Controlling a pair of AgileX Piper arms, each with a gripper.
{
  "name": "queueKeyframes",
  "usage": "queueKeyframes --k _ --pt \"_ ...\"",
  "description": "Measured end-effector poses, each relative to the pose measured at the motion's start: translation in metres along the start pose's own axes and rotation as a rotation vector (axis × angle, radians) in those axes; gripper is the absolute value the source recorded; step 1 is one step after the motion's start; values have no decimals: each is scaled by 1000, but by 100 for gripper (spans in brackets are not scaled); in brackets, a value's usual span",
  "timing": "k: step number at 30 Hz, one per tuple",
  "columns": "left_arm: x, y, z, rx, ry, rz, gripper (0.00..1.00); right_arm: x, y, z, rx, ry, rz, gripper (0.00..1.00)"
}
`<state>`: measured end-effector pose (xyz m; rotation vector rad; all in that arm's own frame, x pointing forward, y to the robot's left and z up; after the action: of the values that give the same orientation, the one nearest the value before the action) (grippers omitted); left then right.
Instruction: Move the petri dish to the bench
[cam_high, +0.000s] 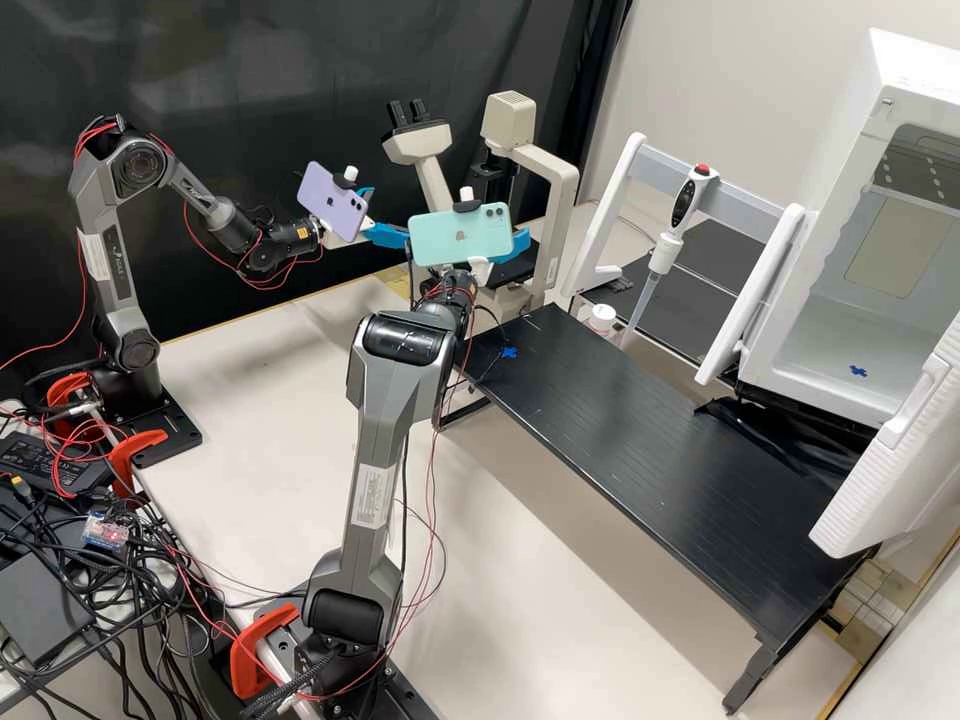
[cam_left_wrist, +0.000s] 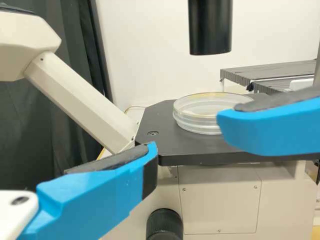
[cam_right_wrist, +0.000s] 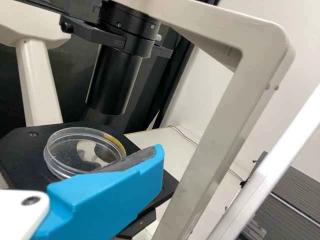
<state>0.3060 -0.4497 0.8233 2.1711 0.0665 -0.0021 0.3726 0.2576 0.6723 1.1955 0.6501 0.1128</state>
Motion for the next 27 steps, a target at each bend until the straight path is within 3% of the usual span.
queueKeyframes --k 9,13,21,27 --pt "0 0 0 0 0 0 100 32 3 -5 94 45 -55 100" --pt "0 0 0 0 0 0 100 48 5 -3 169 42 -62 100" --pt "0 0 0 0 0 0 100 70 2 3 225 -12 -72 100" --pt "0 0 0 0 0 0 100 78 -8 12 212 -60 -72 100"
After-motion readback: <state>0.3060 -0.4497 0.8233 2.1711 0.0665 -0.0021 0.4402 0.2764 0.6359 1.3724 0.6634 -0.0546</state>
